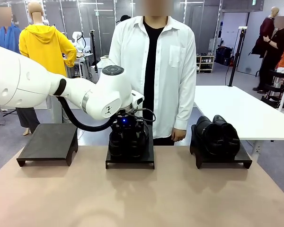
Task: Place the shoes on the stand as instructed by the person.
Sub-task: Pick up another pair of Shoes and place it on the Shoes Stand indicated by the person.
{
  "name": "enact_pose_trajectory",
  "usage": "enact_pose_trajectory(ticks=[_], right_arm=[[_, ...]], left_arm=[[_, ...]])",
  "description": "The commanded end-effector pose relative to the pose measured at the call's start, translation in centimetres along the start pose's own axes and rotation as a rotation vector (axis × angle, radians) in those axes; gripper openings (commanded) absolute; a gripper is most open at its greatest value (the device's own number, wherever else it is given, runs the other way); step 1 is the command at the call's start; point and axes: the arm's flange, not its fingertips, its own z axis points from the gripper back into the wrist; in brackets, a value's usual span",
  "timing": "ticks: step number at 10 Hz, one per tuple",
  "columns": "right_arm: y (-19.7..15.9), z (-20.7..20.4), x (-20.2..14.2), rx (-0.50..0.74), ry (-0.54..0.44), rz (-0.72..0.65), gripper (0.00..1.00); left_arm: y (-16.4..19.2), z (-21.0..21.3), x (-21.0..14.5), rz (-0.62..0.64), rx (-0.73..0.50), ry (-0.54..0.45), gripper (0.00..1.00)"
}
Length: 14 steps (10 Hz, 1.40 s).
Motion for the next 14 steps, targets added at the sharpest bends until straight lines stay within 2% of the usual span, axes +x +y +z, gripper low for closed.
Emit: enact_pose_trajectory(ticks=[1, 2, 3, 4, 5, 6, 14], right_arm=[[0.0, 0.0, -0.2, -0.01, -0.005, 0.012, 1.0], [0.0, 0.0, -0.2, -0.01, -0.005, 0.012, 1.0], [0.0, 0.0, -0.2, -0.01, -0.005, 0.012, 1.0], [0.0, 0.0, -0.2, -0.01, -0.005, 0.012, 1.0], [0.0, 0.0, -0.2, -0.01, -0.005, 0.012, 1.0], [0.0, 0.0, -0.2, -0.01, -0.005, 0.012, 1.0], [0.0, 0.0, -0.2, -0.01, -0.005, 0.012, 1.0]], left_arm=[[0.6, 0.7, -0.6, 0.032, -0.005, -0.003, 1.0], [0.8, 0.8, -0.6, 0.044, -0.002, 0.0, 0.96], [0.9, 1.0, -0.6, 0.048, -0.004, 0.006, 1.0], [1.1, 1.2, -0.8, 0.066, 0.003, 0.009, 1.0], [1.2, 1.3, -1.0, 0.08, 0.023, 0.053, 1.0], [0.4, 0.6, 0.2, 0.023, 0.0, -0.004, 1.0], [0.4, 0.6, 0.2, 0.023, 0.0, -0.004, 1.0]])
